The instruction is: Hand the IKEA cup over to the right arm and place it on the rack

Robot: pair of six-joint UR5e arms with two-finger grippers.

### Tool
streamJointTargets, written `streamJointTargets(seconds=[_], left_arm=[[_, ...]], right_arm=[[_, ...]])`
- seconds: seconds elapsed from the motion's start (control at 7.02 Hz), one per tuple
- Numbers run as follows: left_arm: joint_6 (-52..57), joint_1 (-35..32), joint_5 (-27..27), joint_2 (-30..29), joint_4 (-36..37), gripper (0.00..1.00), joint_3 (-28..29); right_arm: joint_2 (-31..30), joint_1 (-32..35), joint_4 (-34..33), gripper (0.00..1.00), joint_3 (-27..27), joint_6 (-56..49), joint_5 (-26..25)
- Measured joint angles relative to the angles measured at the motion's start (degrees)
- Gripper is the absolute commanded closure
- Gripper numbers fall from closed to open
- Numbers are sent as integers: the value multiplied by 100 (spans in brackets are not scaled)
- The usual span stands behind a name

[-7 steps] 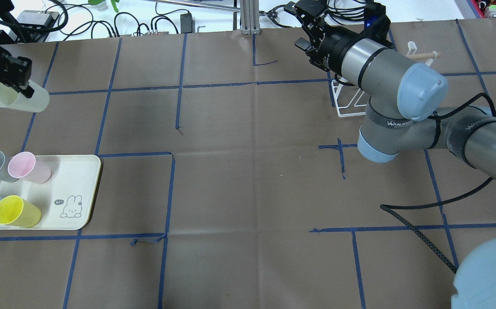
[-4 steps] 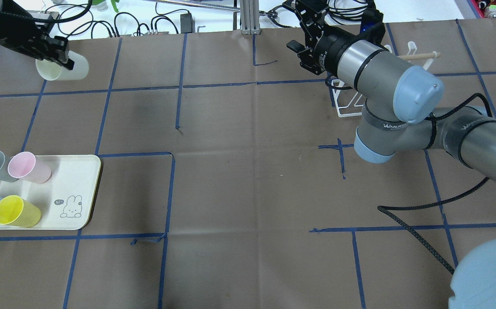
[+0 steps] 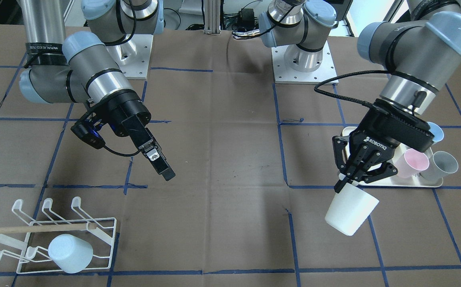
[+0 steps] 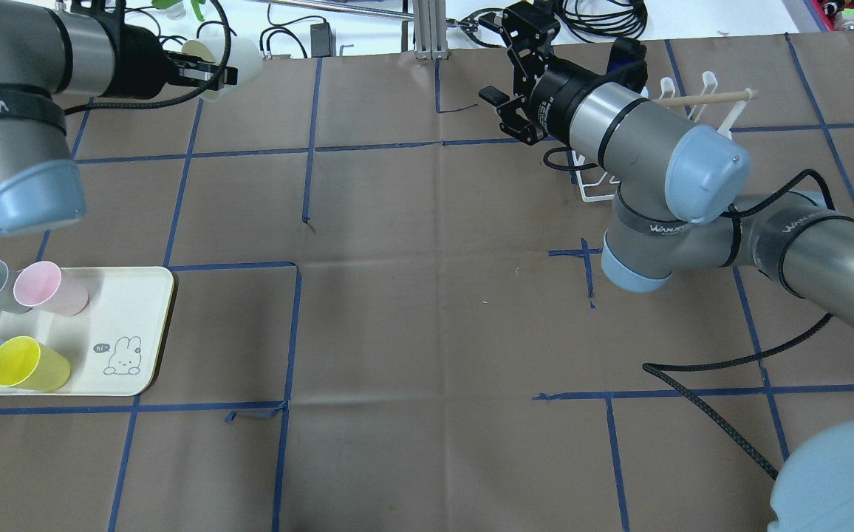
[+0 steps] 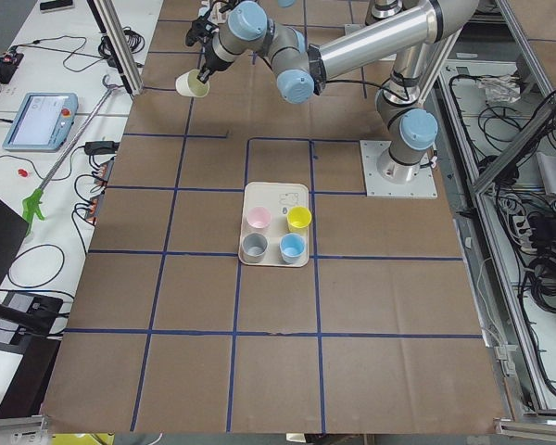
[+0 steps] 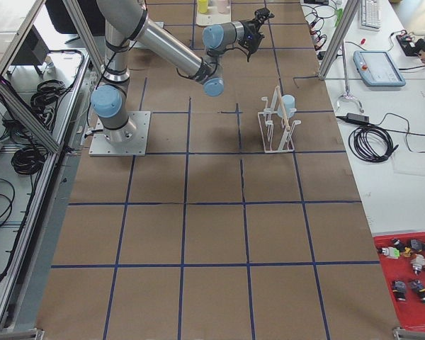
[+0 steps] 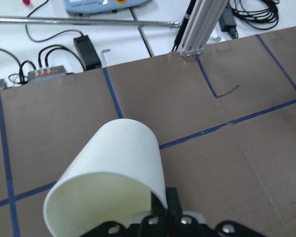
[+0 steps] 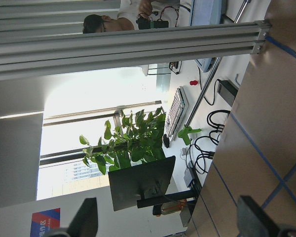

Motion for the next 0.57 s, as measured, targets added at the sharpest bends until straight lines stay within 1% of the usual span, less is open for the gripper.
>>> streamJointTargets(seconds=[0.28, 0.43, 0.57], left_arm=[[-34, -228, -521, -77, 1724, 100, -790], [-71, -389, -641, -102, 2349, 100, -1113], [-250, -589, -644, -122, 2764, 100, -1302]], right_arm=[[-7, 5, 36, 0, 173, 30, -44], [-4, 8, 34, 0, 189, 22, -38], [-3, 10, 27, 0, 191, 25, -27]])
